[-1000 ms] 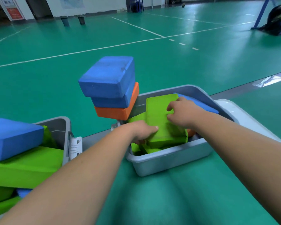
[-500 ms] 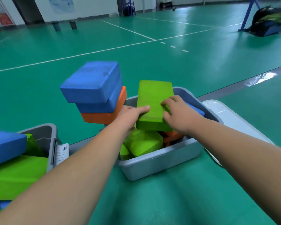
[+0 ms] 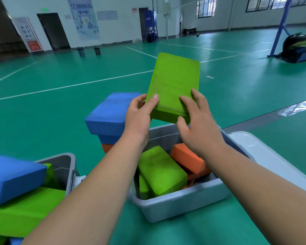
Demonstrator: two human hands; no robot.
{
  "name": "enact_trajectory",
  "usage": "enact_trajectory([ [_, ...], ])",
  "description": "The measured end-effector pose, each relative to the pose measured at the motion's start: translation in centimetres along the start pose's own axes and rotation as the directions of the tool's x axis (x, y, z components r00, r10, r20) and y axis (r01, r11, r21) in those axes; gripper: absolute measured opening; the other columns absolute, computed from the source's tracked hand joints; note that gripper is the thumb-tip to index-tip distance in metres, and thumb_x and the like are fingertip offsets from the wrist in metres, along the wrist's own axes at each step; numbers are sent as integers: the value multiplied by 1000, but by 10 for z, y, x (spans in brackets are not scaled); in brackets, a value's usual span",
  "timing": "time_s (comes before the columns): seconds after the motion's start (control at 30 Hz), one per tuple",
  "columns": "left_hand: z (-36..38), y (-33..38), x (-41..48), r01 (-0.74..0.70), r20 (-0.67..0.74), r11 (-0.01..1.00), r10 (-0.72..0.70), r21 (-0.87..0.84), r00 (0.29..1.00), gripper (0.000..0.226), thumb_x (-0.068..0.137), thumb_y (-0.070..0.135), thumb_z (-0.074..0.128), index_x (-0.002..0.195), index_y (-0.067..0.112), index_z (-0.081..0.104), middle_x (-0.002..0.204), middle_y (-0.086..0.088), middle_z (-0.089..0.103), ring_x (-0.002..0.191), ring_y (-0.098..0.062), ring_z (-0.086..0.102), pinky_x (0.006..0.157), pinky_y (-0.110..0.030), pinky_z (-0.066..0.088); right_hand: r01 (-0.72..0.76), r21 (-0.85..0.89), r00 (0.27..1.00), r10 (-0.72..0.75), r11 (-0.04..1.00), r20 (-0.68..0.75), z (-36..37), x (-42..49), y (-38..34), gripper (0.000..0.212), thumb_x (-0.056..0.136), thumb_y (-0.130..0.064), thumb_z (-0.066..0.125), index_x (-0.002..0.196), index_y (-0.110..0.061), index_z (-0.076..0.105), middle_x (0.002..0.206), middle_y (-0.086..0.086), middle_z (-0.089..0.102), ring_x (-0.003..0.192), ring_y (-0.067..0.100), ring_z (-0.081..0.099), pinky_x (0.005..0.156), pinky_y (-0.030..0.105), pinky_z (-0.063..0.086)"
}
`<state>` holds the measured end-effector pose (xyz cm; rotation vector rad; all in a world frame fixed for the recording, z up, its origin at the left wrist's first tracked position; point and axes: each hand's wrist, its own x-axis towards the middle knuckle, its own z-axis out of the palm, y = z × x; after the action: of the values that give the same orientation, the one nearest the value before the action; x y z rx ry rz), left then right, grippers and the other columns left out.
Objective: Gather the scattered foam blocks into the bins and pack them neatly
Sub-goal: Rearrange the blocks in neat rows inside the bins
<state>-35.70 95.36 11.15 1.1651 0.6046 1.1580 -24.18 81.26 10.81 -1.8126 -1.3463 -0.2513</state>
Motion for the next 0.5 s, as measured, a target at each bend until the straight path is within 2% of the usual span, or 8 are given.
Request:
enact_trajectory([
  [0.1, -12, 23, 5, -62, -28, 998, 62, -6, 998, 68, 69, 40, 90, 122, 3, 67, 120, -20, 73, 105, -27, 70, 106, -55, 51, 41, 28, 997, -39, 999, -66, 10, 10, -21, 57, 95, -23, 61, 150, -20, 46, 166, 10, 18, 147, 28, 34, 120, 41, 34],
  [0.2, -29, 44, 15, -111, -108, 992, 105, -52, 989, 65, 63, 41, 94, 111, 7, 67, 109, -19, 72, 95, -25, 68, 102, -57, 52, 43, 76, 990, -32, 996, -140, 21, 17, -45, 52, 98, -25, 62, 147, -27, 49, 163, 11, 19, 139, 23, 40, 114, 36, 38],
  [0.27, -39, 56, 17, -147, -159, 988, 139, -39, 977, 63, 62, 43, 94, 107, 10, 66, 104, -13, 71, 90, -23, 67, 90, -53, 55, 28, 145, 987, -5, 989, -162, 31, 22, -61, 51, 98, -24, 62, 147, -28, 50, 159, 12, 25, 139, 21, 37, 114, 30, 34],
  [0.33, -52, 67, 19, -179, -208, 984, 174, -3, 962, 64, 63, 46, 93, 108, 10, 66, 101, -10, 70, 86, -19, 66, 79, -43, 52, 29, 206, 988, 4, 978, -156, 42, 27, -75, 50, 99, -22, 62, 148, -29, 51, 156, 13, 31, 139, 20, 36, 114, 17, 25],
  [0.37, -60, 71, 21, -185, -236, 982, 186, 25, 954, 65, 62, 49, 92, 107, 11, 66, 99, -8, 70, 84, -18, 65, 78, -41, 52, 31, 226, 989, 2, 974, -146, 48, 28, -81, 51, 99, -21, 61, 148, -29, 50, 156, 13, 32, 140, 18, 35, 112, 8, 19],
  [0.43, -77, 77, 25, -174, -291, 981, 191, 84, 937, 70, 60, 61, 91, 102, 12, 64, 94, -7, 69, 82, -18, 64, 81, -48, 56, 41, 237, 993, -13, 971, -117, 58, 30, -93, 54, 99, -16, 58, 151, -30, 48, 161, 12, 29, 144, 18, 33, 108, 1, 11],
  [0.5, -94, 79, 28, -160, -346, 971, 213, 175, 914, 74, 62, 73, 85, 98, 13, 61, 92, -7, 67, 80, -19, 63, 87, -56, 57, 48, 230, 997, -33, 972, -68, 67, 30, -103, 62, 97, -10, 55, 154, -30, 43, 166, 9, 24, 148, 18, 30, 108, 7, 15],
])
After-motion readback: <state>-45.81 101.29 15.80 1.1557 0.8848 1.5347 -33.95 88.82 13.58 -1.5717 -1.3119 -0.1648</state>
